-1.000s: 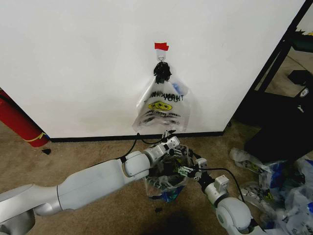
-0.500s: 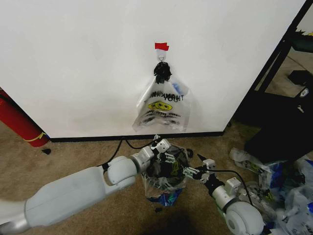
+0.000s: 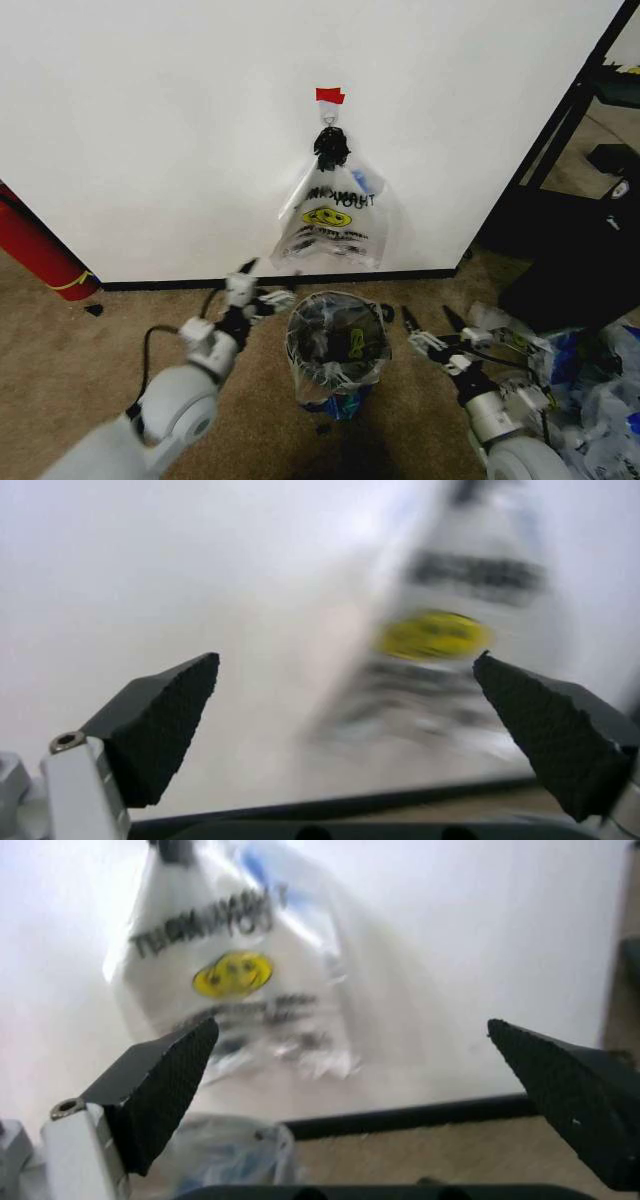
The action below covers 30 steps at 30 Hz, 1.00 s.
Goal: Pick up the garbage bag from the wall and place it over the trash bin.
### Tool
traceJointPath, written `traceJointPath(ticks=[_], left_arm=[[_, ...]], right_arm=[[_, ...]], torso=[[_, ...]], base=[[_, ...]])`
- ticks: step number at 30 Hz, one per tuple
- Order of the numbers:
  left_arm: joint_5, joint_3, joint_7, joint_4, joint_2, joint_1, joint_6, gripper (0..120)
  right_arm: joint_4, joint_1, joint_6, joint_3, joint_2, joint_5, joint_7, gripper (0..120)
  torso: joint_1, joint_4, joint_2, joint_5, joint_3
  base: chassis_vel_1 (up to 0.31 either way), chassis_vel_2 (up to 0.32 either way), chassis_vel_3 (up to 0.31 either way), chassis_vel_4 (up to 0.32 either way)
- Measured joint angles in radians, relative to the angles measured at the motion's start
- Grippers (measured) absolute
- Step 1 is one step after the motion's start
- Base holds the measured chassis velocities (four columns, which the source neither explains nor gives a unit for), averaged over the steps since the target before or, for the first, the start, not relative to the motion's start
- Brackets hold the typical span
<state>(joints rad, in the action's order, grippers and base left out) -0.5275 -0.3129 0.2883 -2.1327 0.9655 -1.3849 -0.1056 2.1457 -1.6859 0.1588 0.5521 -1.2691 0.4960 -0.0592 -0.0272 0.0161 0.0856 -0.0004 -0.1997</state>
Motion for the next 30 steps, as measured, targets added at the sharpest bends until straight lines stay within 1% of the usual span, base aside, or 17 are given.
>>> traceJointPath(ticks=[1,3,4,6,7,8,10,13,15,16,18,20,23,25,30], left_arm=[[0.034,-0.043,-0.006,-0.002,0.036,-0.047,-0.036,100],[0.084,-0.099,-0.019,-0.012,0.095,-0.116,-0.084,100],[0.131,-0.148,-0.037,-0.03,0.161,-0.193,-0.132,100],[0.154,-0.19,-0.05,-0.058,0.226,-0.265,-0.171,100],[0.16,-0.204,-0.056,-0.07,0.252,-0.295,-0.186,100],[0.16,-0.204,-0.056,-0.07,0.252,-0.295,-0.186,100],[0.184,-0.225,-0.075,-0.093,0.303,-0.352,-0.238,100],[0.254,-0.235,-0.093,-0.104,0.35,-0.399,-0.305,100],[0.297,-0.233,-0.094,-0.105,0.366,-0.414,-0.337,100],[0.297,-0.233,-0.094,-0.105,0.366,-0.414,-0.337,100],[0.333,-0.231,-0.094,-0.112,0.383,-0.421,-0.362,100],[0.36,-0.23,-0.094,-0.115,0.4,-0.42,-0.377,99],[0.371,-0.214,-0.093,-0.115,0.414,-0.419,-0.388,99],[0.375,-0.207,-0.092,-0.115,0.415,-0.419,-0.393,100],[0.41,-0.171,-0.08,-0.106,0.399,-0.428,-0.431,100]], right_arm=[[0.01,-0.017,0.022,0.008,-0.016,-0.015,0.005,100],[0.022,-0.05,0.06,0.023,-0.043,-0.047,0.012,100],[0.031,-0.081,0.109,0.036,-0.072,-0.085,0.017,100],[0.046,-0.112,0.158,0.044,-0.103,-0.123,0.02,100],[0.054,-0.125,0.177,0.047,-0.114,-0.139,0.021,100],[0.054,-0.125,0.177,0.047,-0.114,-0.139,0.021,100],[0.078,-0.155,0.215,0.051,-0.139,-0.175,0.015,100],[0.109,-0.185,0.25,0.052,-0.164,-0.225,0.004,100],[0.124,-0.198,0.265,0.049,-0.178,-0.257,0.003,100],[0.124,-0.198,0.265,0.049,-0.178,-0.257,0.003,100],[0.129,-0.206,0.283,0.048,-0.196,-0.304,0.004,100],[0.121,-0.207,0.295,0.049,-0.21,-0.321,0.005,100],[0.118,-0.215,0.304,0.049,-0.23,-0.326,0.008,100],[0.12,-0.219,0.308,0.047,-0.237,-0.33,0.008,100],[0.154,-0.258,0.349,0.025,-0.295,-0.41,0.017,100]], torso=[[0.0,0.0,0.0,-0.0001,0.0],[0.0,0.0003,0.0,0.0003,0.0],[0.0,0.0006,0.0,0.0002,0.0],[0.0,0.0006,0.0,0.0004,0.0],[0.0,0.0004,0.0,0.0005,0.0],[0.0,0.0004,0.0,0.0005,0.0],[0.0,0.0003,0.0,0.0005,0.0],[0.0,0.0005,0.0,0.0004,0.0],[0.0,0.0005,0.0,0.0004,0.0],[0.0,0.0005,0.0,0.0004,0.0],[0.0,0.0006,0.0,0.0005,0.0],[0.0,0.0005,0.0,0.0005,0.0],[0.0,0.0005,0.0,0.0005,0.0],[0.0,0.0005,0.0,0.0005,0.0],[0.0,0.0005,0.0,0.0004,0.0]], base=[[0.0,0.0,0.0,0.0],[0.0,0.0,0.0,0.0],[0.0,0.0,0.0,0.0],[0.0,0.0,0.0,0.0],[0.0,0.0,0.0,0.0],[0.0,0.0,0.0,0.0],[0.0,0.0,0.0,0.0],[0.0,0.0,0.0,0.0],[0.0,0.0,0.0,0.0],[0.0,0.0,0.0,0.0],[0.0,0.0,0.0,0.0],[0.0,0.0,0.0,0.0],[0.0,0.0,0.0,0.0],[0.0,0.0,0.0,0.0],[0.0,0.0,0.0,0.0]])
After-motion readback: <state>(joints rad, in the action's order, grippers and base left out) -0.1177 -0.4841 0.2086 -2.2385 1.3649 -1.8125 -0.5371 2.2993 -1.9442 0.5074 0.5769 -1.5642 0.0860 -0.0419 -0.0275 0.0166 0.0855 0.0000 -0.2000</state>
